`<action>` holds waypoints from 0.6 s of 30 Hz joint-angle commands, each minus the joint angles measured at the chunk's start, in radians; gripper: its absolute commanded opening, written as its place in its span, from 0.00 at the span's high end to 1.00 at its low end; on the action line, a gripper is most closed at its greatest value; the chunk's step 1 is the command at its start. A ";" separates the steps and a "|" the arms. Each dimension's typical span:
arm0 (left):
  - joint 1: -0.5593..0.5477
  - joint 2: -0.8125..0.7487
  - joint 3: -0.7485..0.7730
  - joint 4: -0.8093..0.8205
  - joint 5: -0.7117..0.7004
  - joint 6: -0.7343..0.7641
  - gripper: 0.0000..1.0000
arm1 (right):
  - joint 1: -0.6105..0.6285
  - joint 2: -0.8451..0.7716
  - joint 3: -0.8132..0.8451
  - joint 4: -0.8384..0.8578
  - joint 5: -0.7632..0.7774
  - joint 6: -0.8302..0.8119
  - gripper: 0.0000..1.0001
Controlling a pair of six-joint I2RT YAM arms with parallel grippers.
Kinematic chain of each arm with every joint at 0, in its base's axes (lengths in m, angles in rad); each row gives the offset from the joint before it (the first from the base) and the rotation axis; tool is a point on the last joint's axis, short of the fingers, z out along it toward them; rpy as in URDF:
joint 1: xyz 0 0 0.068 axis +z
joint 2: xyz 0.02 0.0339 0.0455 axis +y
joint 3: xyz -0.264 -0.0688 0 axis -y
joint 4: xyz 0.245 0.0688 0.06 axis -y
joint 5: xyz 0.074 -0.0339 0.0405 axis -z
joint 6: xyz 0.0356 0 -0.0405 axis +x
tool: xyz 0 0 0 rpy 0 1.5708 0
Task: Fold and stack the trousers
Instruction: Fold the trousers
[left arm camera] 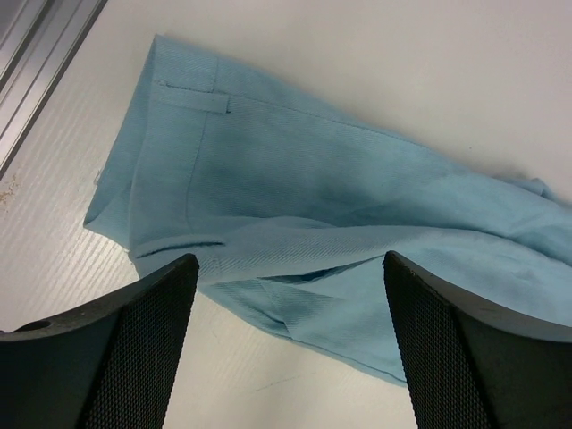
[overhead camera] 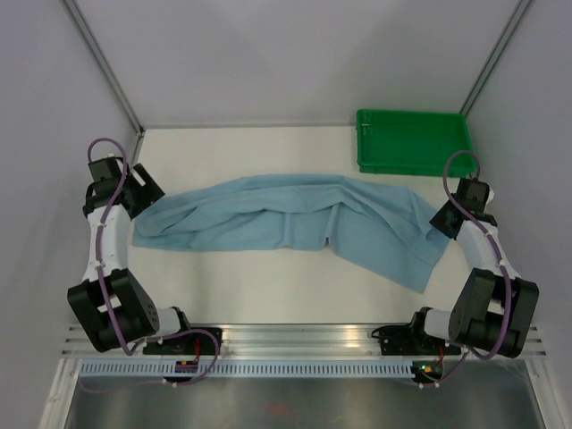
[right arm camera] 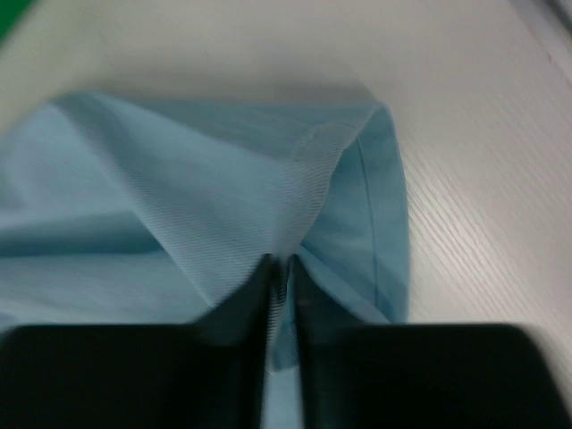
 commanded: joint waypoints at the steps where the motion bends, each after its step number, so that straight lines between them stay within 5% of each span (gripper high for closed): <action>1: 0.025 -0.049 0.013 -0.027 0.013 -0.065 0.11 | -0.004 -0.004 0.014 -0.060 0.011 -0.037 0.56; 4: 0.042 -0.054 0.023 -0.052 0.109 -0.097 0.12 | -0.004 -0.007 0.121 -0.147 0.039 -0.106 0.17; 6: 0.049 -0.059 0.020 -0.081 0.142 -0.145 0.12 | -0.004 -0.016 0.221 -0.207 -0.016 -0.130 0.06; 11: 0.098 -0.045 0.001 -0.153 0.187 -0.296 0.18 | 0.038 -0.055 0.335 -0.201 -0.219 -0.124 0.06; 18: 0.091 -0.028 -0.068 -0.038 0.281 -0.549 0.20 | 0.261 -0.013 0.351 -0.183 -0.280 -0.129 0.07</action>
